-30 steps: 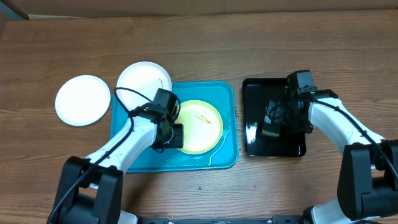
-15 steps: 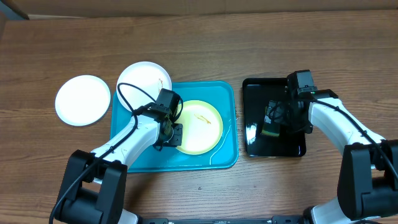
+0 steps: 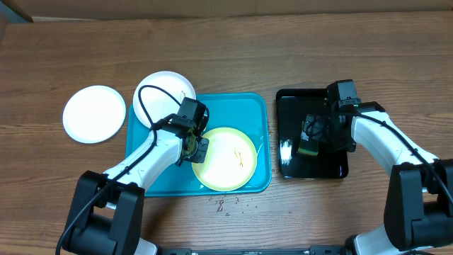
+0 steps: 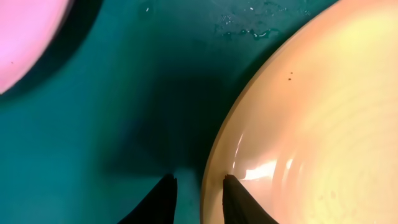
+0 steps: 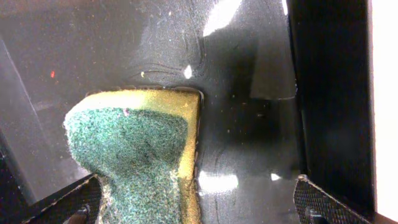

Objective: Clean dirty plates on tray and stack at the side
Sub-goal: 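Slide the yellow plate rightward across the teal tray with left gripper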

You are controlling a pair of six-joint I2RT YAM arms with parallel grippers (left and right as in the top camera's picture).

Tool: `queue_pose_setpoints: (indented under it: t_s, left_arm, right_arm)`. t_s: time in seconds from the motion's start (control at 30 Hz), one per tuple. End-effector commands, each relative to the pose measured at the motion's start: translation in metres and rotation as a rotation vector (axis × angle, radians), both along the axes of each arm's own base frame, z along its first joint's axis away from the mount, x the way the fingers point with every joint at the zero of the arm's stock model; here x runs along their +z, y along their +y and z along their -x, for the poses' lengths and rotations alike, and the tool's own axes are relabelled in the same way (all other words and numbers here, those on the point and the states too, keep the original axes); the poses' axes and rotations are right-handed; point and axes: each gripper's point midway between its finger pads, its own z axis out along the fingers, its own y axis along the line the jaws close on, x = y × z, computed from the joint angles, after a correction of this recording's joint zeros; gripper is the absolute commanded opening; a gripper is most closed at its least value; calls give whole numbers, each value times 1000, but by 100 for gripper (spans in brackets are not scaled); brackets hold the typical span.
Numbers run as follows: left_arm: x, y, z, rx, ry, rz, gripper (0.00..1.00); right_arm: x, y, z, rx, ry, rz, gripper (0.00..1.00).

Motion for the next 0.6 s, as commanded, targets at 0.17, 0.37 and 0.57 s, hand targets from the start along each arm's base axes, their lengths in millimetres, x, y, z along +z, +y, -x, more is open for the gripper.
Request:
queue_pose_setpoints:
  t_s: [0.17,0.37,0.57]
  left_arm:
    - [-1,-9,3,283,32,105,15]
    - [-3,-7,4,443,37,122,9]
    - [-2,-7,1,527,30,145,5]
  right_arm:
    - [0,-3,-1,-8,-4,10,100]
    - [0,-3,-1,-8,-4,10,100]
    - [0,-3,-1,-8,-4,10,100]
